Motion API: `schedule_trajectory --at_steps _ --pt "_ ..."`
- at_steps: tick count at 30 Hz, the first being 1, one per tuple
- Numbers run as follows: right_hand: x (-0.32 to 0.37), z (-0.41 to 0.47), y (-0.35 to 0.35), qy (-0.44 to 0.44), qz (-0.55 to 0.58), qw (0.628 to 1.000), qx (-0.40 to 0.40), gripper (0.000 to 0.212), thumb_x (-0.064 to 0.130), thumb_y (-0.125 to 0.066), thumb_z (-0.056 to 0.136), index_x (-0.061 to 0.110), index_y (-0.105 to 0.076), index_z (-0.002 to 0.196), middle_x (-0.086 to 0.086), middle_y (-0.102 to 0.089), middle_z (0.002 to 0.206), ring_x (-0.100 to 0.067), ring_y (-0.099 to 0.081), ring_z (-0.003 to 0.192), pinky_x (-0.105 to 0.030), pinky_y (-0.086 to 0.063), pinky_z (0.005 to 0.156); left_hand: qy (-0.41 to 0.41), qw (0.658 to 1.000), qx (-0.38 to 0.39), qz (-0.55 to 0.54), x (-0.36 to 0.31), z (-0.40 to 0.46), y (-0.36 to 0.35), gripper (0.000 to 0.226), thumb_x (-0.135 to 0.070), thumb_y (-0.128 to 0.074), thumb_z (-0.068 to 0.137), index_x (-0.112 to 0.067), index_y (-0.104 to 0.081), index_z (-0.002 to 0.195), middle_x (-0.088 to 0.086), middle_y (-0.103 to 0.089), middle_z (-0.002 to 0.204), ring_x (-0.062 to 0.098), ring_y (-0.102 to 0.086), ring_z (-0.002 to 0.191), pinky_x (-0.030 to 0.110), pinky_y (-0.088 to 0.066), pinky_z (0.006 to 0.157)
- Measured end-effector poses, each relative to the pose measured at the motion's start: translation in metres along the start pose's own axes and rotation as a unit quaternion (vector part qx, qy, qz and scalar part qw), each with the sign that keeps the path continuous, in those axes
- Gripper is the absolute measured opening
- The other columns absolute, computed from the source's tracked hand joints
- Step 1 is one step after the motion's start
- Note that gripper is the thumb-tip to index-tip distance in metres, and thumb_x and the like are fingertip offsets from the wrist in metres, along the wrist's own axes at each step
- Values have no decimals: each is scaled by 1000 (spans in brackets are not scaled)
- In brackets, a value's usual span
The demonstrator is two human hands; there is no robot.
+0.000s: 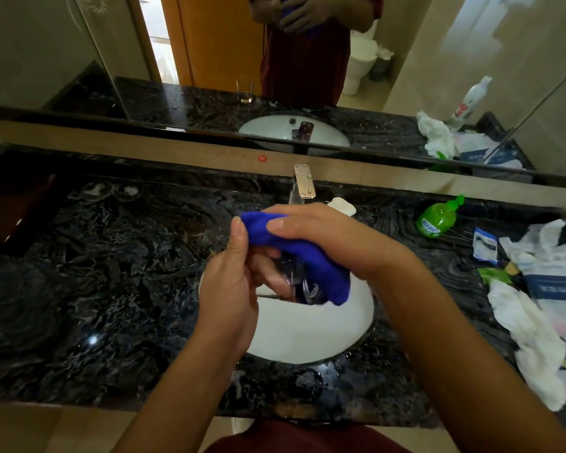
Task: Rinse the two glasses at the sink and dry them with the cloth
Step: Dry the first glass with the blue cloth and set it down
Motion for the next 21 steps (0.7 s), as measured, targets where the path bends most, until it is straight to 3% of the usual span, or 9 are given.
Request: schedule_trajectory --at_steps 1,3,5,7,10,12,15,18,21 --pt "-5 1 -1 5 84 996 21 37 31 -52 99 -4 -61 105 -4 -67 79 -22 -64 72 -40 -51 78 6 1000 1 -9 1 0 -1 61 -54 -40 96 -16 -74 62 10 -55 41 22 -60 42 25 -55 58" --pt "-13 1 -6 19 228 973 34 35 29 -49 97 -3 -58 106 -7 -62 76 -22 -62 66 -39 -50 75 8 1000 0 -21 1 -1 -5 57 -51 -43 96 -18 -72 60 9 -54 39 20 -59 40 24 -53 53" --pt "-18 0 -18 35 385 921 37 51 37 -48 95 -5 -54 124 -10 -63 83 -21 -65 68 -33 -55 70 10 999 -7 -48 1 0 -8 52 -48 -45 94 -20 -73 59 5 -56 41 17 -59 40 25 -52 50" --pt "-22 0 -27 67 504 861 -12 60 42 -47 95 -7 -53 131 -13 -70 94 -22 -70 79 -31 -59 73 20 997 -10 -80 2 3 -10 48 -48 -48 93 -20 -76 64 6 -62 51 18 -65 49 31 -58 63" --pt "-29 1 -34 92 525 834 -144 56 43 -46 97 -4 -63 122 -14 -73 100 -23 -70 91 -33 -60 83 27 994 -20 -105 5 7 -12 51 -49 -48 98 -10 -79 86 17 -68 75 25 -73 73 45 -59 93" --pt "-30 -2 -31 87 525 828 -177 56 45 -47 98 -3 -62 122 -14 -70 96 -23 -68 88 -34 -58 84 31 994 -23 -105 9 7 -16 55 -49 -45 101 -6 -79 97 17 -69 78 26 -74 80 45 -57 95" --pt "-25 -5 -13 68 544 811 -204 41 39 -54 93 2 -70 98 -11 -68 84 -21 -66 76 -31 -57 75 38 993 15 -107 11 0 -24 58 -44 -39 105 1 -74 115 22 -74 84 30 -75 87 38 -59 92" --pt "-14 -4 7 83 534 815 -208 36 34 -65 83 1 -68 98 -17 -64 95 -25 -62 84 -34 -55 80 67 983 73 -153 9 -8 -32 46 -33 -44 101 -6 -81 95 21 -78 90 28 -76 88 32 -59 87" --pt "-8 -9 12 109 520 824 -196 36 32 -58 86 -1 -71 94 -20 -71 94 -28 -65 87 -35 -56 82 85 977 92 -172 4 -14 -38 43 -31 -46 96 -10 -83 86 18 -79 85 27 -78 88 29 -60 82"
Point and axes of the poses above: each hand's wrist, its own z-axis towards the middle knuckle, its own y-axis out of the back of the hand, x = y × z, the point moved 2 cm from there along z, towards the middle knuckle
